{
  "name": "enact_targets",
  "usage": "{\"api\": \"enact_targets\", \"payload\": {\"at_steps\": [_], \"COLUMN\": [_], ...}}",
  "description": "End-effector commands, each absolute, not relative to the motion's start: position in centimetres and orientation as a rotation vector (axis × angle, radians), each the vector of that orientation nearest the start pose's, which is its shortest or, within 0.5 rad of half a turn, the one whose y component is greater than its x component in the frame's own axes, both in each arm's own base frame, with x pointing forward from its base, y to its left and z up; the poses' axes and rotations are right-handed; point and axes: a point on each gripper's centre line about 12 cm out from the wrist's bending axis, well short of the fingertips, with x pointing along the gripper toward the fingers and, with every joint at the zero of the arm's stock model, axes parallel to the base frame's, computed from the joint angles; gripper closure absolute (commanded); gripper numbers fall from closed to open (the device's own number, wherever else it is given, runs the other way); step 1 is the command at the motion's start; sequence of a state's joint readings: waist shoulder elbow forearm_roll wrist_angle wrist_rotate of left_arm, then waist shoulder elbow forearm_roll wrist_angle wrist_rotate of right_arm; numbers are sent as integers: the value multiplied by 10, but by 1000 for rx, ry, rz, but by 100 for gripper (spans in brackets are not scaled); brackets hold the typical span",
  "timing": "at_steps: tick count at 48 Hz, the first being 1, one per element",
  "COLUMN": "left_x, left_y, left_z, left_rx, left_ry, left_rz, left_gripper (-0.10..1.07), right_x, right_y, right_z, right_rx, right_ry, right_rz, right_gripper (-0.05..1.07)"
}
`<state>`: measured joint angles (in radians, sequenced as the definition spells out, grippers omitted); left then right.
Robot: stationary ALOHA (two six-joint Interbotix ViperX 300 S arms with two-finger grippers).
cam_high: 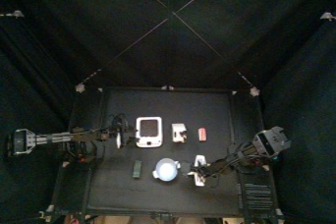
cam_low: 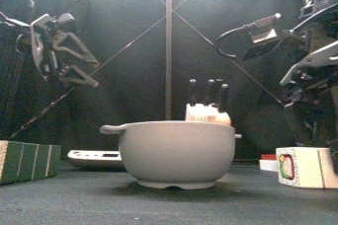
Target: Grab white sushi roll
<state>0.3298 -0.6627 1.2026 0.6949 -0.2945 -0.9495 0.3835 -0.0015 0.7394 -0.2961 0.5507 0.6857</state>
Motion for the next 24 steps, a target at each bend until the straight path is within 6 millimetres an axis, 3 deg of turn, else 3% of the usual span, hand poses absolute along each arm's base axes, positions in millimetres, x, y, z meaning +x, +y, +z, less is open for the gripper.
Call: {"api": "enact_targets", "payload": {"at_steps": [1, 12, 24], "left_x": [228, 228, 227], "left_y": [55, 55, 55], "left_z": [217, 216, 215], "left_rx": [-340, -322, -321], "left_ry": [261, 262, 265], "left_rz": [178, 175, 176], "left_gripper": [5, 5, 5], "right_x": [307, 310, 312], "right_y": [105, 105, 105], "right_z": [135, 159, 161], "right_rx": [63, 78, 75], "right_ry": [1168, 1097, 1086], "right_rz": [-51, -32, -29], "right_gripper": [48, 48, 48]}}
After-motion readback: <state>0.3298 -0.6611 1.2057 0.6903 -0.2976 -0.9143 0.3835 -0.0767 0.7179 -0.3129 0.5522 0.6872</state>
